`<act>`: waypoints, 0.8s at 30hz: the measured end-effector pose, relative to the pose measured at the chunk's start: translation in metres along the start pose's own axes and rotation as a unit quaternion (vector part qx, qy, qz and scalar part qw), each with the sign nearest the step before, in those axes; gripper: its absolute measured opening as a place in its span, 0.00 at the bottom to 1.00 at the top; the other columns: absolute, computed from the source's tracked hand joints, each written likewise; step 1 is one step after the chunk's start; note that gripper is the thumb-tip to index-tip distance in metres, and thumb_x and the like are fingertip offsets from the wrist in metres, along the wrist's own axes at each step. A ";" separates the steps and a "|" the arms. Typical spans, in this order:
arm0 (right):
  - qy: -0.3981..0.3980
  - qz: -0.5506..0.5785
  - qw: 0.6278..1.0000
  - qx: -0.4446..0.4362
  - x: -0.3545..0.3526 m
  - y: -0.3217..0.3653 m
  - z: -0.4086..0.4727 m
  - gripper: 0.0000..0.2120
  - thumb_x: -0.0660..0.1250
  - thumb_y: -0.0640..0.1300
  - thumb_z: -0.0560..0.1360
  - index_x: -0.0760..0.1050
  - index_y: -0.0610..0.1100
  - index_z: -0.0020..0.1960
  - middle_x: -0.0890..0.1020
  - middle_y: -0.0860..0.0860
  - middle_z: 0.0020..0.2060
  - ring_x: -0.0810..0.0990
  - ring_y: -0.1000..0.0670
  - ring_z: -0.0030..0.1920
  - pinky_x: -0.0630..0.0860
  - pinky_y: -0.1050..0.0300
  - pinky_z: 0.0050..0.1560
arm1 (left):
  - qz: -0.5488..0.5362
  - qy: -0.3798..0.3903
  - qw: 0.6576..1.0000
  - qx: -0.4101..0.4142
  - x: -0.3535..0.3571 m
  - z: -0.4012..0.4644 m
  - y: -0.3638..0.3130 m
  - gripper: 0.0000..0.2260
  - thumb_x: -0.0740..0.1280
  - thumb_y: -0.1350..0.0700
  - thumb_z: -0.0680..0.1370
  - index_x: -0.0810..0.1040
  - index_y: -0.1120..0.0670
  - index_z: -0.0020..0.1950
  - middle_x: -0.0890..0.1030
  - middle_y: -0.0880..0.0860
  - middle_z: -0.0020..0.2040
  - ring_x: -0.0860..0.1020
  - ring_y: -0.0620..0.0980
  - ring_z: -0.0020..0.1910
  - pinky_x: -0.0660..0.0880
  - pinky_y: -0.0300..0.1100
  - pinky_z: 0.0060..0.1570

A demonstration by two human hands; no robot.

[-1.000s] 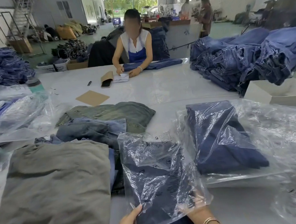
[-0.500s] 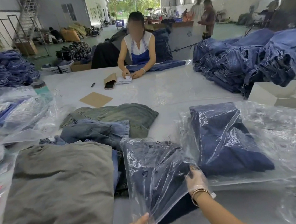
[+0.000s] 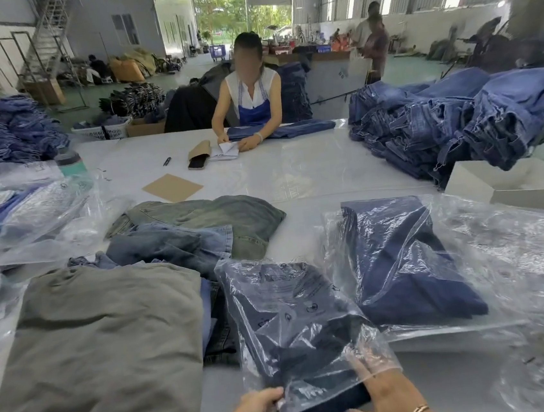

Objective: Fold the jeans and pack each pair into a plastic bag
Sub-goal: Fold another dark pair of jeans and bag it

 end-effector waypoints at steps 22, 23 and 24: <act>-0.350 -0.110 0.924 -0.106 -0.329 -0.019 0.017 0.10 0.77 0.35 0.63 0.81 0.42 0.43 0.82 0.51 0.31 0.79 0.50 0.27 0.72 0.50 0.51 | -0.102 0.108 0.985 0.089 0.063 -0.164 -0.284 0.20 0.64 0.59 0.69 0.72 0.65 0.60 0.79 0.52 0.30 0.77 0.44 0.23 0.76 0.36 0.27; -0.335 -0.104 0.930 -0.108 -0.327 -0.023 0.019 0.09 0.76 0.36 0.65 0.80 0.43 0.42 0.83 0.51 0.35 0.79 0.50 0.29 0.69 0.51 0.53 | -0.103 0.100 0.986 0.087 0.060 -0.163 -0.285 0.21 0.64 0.59 0.69 0.72 0.65 0.60 0.80 0.51 0.30 0.78 0.44 0.24 0.78 0.37 0.31; -0.305 -0.083 0.944 -0.090 -0.323 -0.028 0.023 0.08 0.75 0.37 0.67 0.80 0.45 0.45 0.83 0.50 0.44 0.80 0.48 0.33 0.70 0.50 0.54 | -0.105 0.091 0.986 0.087 0.058 -0.162 -0.285 0.19 0.65 0.59 0.69 0.72 0.64 0.58 0.80 0.50 0.30 0.79 0.44 0.25 0.78 0.38 0.35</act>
Point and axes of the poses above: each hand's wrist, its own z-axis towards the middle knuckle, its own x-axis out of the palm, y = z × x, the point moved 7 cm from there along z, towards the middle knuckle
